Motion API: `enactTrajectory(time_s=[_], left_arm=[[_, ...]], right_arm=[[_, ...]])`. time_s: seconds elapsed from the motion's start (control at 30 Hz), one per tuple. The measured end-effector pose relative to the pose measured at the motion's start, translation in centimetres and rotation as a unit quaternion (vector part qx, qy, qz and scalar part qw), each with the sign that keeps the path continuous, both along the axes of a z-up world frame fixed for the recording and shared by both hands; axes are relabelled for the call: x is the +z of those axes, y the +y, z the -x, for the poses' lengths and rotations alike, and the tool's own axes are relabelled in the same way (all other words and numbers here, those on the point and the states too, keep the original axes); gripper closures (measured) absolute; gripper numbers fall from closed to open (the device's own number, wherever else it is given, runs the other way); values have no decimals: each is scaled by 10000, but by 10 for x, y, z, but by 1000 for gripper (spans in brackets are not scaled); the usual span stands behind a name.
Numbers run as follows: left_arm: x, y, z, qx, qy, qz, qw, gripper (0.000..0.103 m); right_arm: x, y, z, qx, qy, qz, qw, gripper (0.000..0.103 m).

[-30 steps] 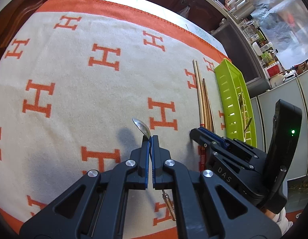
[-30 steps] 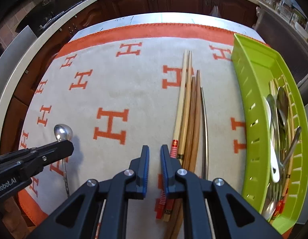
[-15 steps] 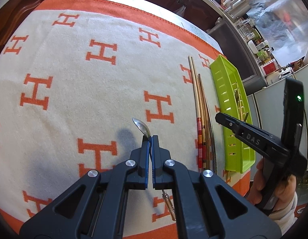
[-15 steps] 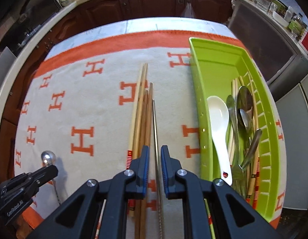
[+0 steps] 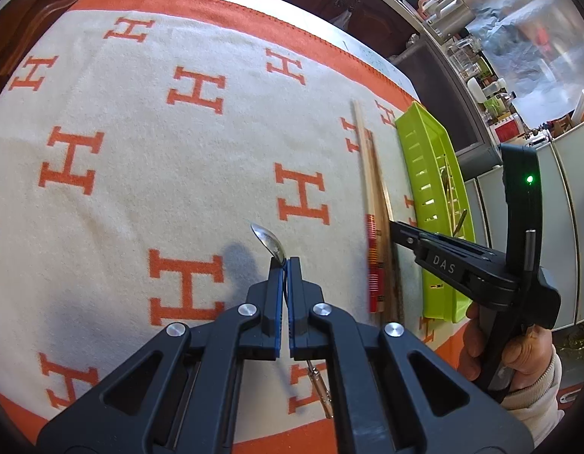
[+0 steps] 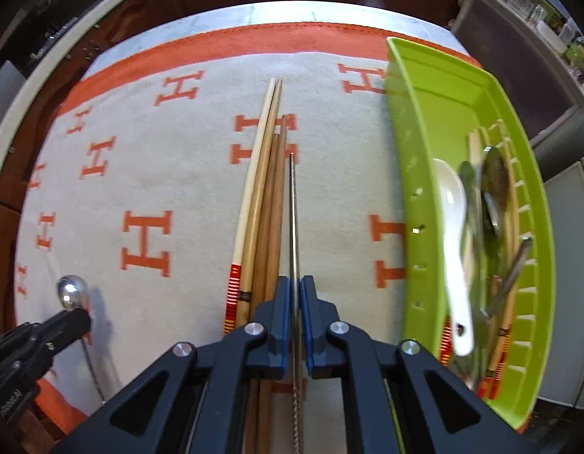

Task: Organize utensils
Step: 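Carry the teaspoon and steel chopstick into the tray and open both grippers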

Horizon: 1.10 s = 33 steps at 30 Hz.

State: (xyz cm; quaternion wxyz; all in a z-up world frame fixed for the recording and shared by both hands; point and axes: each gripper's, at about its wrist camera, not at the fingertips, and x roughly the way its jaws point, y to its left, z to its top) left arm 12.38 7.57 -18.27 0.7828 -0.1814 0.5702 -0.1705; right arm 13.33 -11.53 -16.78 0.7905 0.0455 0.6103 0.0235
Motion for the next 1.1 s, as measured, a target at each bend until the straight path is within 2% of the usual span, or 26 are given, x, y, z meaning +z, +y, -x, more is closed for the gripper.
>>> enactTrajectory(time_s=[0.17,0.33,0.67,1.1], left_arm=[[5,-5,2,-90,-47,-50,9999,103],[15,-5,6,-133,-123,-119,9998,103],[44,-24,15,-378,-353,-266,9983,103],[102,-113,33,-1147,-753,-599,9887,103]], right_arm=[[3,23,10,347,-258,-138,9990,98],[14,21,16,233,-420,-456,9978,98],[43,-21,40,-112,-698,-1036,9921,98],[84,-109,84,-683,-1233,-1587,9772,98]])
